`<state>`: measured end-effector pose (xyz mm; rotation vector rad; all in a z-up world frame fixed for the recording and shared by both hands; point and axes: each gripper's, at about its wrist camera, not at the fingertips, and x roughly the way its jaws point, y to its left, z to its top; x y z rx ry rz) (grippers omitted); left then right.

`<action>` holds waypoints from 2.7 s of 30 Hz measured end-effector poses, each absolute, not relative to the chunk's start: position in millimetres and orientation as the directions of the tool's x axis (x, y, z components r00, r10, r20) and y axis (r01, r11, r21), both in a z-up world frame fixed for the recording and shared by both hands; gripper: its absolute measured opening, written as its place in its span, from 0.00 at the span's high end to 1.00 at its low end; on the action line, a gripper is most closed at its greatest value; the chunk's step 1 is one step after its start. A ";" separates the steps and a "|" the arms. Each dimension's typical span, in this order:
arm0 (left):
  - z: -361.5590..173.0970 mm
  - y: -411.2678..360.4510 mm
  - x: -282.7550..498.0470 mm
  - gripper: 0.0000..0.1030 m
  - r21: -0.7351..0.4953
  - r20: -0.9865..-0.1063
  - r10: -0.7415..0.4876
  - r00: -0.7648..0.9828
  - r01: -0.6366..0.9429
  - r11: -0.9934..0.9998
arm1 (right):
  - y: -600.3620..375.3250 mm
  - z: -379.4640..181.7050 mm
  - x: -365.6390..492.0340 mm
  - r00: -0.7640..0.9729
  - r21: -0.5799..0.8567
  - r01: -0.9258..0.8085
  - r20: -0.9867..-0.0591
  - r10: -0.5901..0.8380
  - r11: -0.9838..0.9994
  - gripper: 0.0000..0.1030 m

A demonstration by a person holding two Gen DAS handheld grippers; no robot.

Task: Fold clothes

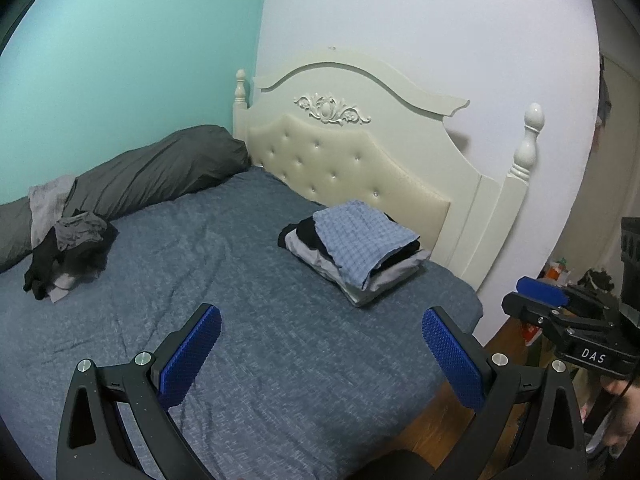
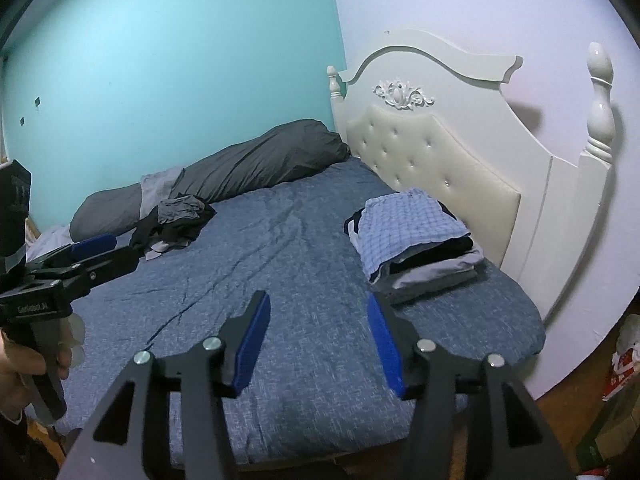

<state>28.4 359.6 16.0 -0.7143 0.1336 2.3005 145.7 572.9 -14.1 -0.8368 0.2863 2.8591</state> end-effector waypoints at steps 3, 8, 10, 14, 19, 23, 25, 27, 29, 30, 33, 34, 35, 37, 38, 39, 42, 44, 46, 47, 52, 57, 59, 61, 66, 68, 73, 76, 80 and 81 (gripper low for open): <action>15.9 358.9 29.5 0.00 -0.104 -0.528 0.606 -0.595 -0.663 -0.742 | 571.5 -14.3 147.6 -0.833 0.136 -0.198 -0.546 0.094 -0.971 0.49; 15.1 358.5 30.4 0.00 -0.101 -0.534 0.598 -0.598 -0.657 -0.747 | 569.5 -13.7 150.7 -0.835 0.127 -0.205 -0.541 0.105 -0.971 0.48; 15.1 357.5 30.3 0.00 -0.106 -0.533 0.600 -0.596 -0.657 -0.746 | 568.3 -12.6 152.0 -0.836 0.122 -0.206 -0.537 0.110 -0.971 0.48; 14.5 356.4 32.9 0.00 -0.099 -0.528 0.601 -0.600 -0.660 -0.745 | 566.1 -11.2 155.3 -0.837 0.121 -0.211 -0.536 0.115 -0.970 0.45; 13.7 355.1 35.2 0.00 -0.105 -0.530 0.604 -0.595 -0.661 -0.743 | 563.5 -10.5 159.7 -0.837 0.118 -0.223 -0.532 0.128 -0.968 0.36; 11.9 354.9 38.7 0.00 -0.105 -0.533 0.607 -0.589 -0.666 -0.739 | 562.4 -10.0 163.2 -0.834 0.111 -0.241 -0.531 0.147 -0.964 0.27; 11.2 354.5 40.0 0.00 -0.105 -0.535 0.608 -0.587 -0.667 -0.737 | 562.9 -9.4 165.1 -0.833 0.113 -0.251 -0.531 0.155 -0.961 0.23; 10.9 353.9 40.8 0.00 -0.108 -0.534 0.611 -0.585 -0.670 -0.735 | 561.9 -8.6 167.6 -0.833 0.106 -0.258 -0.528 0.166 -0.960 0.22; 10.5 353.8 42.9 0.00 -0.109 -0.531 0.616 -0.582 -0.674 -0.731 | 561.7 -8.2 169.7 -0.833 0.106 -0.259 -0.528 0.166 -0.960 0.21; 10.2 354.2 44.4 0.00 -0.107 -0.531 0.616 -0.582 -0.675 -0.730 | 561.4 -8.3 170.7 -0.832 0.106 -0.259 -0.529 0.166 -0.960 0.21; 10.1 355.2 47.8 0.00 -0.108 -0.529 0.622 -0.578 -0.681 -0.724 | 560.1 -8.6 173.5 -0.830 0.105 -0.260 -0.532 0.166 -0.960 0.21; 10.0 355.0 48.6 0.00 -0.108 -0.529 0.623 -0.577 -0.682 -0.723 | 560.1 -8.6 174.3 -0.830 0.106 -0.261 -0.532 0.167 -0.960 0.21; 9.9 354.9 49.4 0.00 -0.107 -0.529 0.623 -0.576 -0.683 -0.722 | 560.4 -8.6 174.9 -0.830 0.107 -0.262 -0.533 0.167 -0.959 0.20; 9.1 355.3 51.5 0.00 -0.105 -0.528 0.623 -0.577 -0.684 -0.722 | 560.6 -8.8 176.0 -0.829 0.107 -0.265 -0.533 0.170 -0.958 0.20; 8.9 355.5 52.2 0.00 -0.104 -0.528 0.623 -0.577 -0.684 -0.722 | 560.3 -8.8 176.5 -0.829 0.105 -0.266 -0.533 0.172 -0.958 0.20; 8.6 355.5 52.9 0.00 -0.104 -0.529 0.623 -0.576 -0.685 -0.721 | 559.9 -9.1 176.8 -0.828 0.104 -0.268 -0.533 0.174 -0.958 0.20; 8.6 355.2 53.9 0.00 -0.103 -0.530 0.622 -0.576 -0.684 -0.722 | 558.6 -10.8 177.0 -0.825 0.100 -0.269 -0.537 0.176 -0.958 0.20; 8.9 355.1 54.3 0.00 -0.101 -0.530 0.621 -0.578 -0.684 -0.723 | 558.9 -12.1 177.5 -0.824 0.100 -0.273 -0.538 0.179 -0.957 0.20; 8.7 355.1 54.0 0.00 -0.098 -0.531 0.617 -0.581 -0.682 -0.725 | 559.8 -13.3 178.3 -0.822 0.103 -0.279 -0.539 0.182 -0.955 0.20; 8.3 355.2 54.2 0.00 -0.096 -0.532 0.615 -0.582 -0.680 -0.727 | 560.5 -14.3 179.0 -0.822 0.107 -0.281 -0.540 0.182 -0.954 0.20; 5.8 354.8 55.6 0.00 -0.093 -0.538 0.610 -0.582 -0.678 -0.729 | 559.2 -16.6 182.0 -0.818 0.102 -0.293 -0.541 0.194 -0.951 0.20; 2.4 352.7 57.1 0.00 -0.095 -0.544 0.604 -0.582 -0.673 -0.733 | 558.1 -18.2 184.0 -0.817 0.102 -0.301 -0.540 0.201 -0.948 0.20; 1.5 350.9 56.2 0.00 -0.100 -0.545 0.603 -0.582 -0.669 -0.736 | 557.5 -19.8 184.8 -0.817 0.103 -0.302 -0.540 0.202 -0.948 0.20; 0.7 349.5 56.0 0.00 -0.103 -0.545 0.602 -0.584 -0.666 -0.739 | 556.6 -20.7 184.9 -0.817 0.103 -0.303 -0.541 0.202 -0.947 0.20; -2.6 348.1 57.1 0.00 -0.097 -0.549 0.597 -0.585 -0.665 -0.741 | 554.6 -23.1 184.7 -0.816 0.103 -0.305 -0.541 0.204 -0.947 0.20; -3.6 347.6 57.2 0.00 -0.098 -0.550 0.596 -0.585 -0.664 -0.741 | 553.6 -24.6 184.8 -0.815 0.103 -0.304 -0.542 0.203 -0.947 0.20; -5.7 348.1 58.0 0.00 -0.099 -0.552 0.596 -0.583 -0.664 -0.741 | 552.8 -28.2 184.1 -0.814 0.106 -0.303 -0.546 0.200 -0.947 0.20; -6.1 348.5 58.4 0.00 -0.101 -0.551 0.598 -0.582 -0.664 -0.741 | 552.0 -29.7 184.8 -0.813 0.103 -0.302 -0.547 0.200 -0.948 0.20; -7.0 347.8 58.7 0.00 -0.095 -0.553 0.590 -0.588 -0.659 -0.746 | 550.5 -29.4 184.7 -0.814 0.104 -0.303 -0.546 0.201 -0.947 0.20; -7.3 347.6 58.9 0.00 -0.092 -0.553 0.588 -0.591 -0.658 -0.747 | 550.0 -29.7 185.4 -0.814 0.104 -0.304 -0.545 0.201 -0.947 0.20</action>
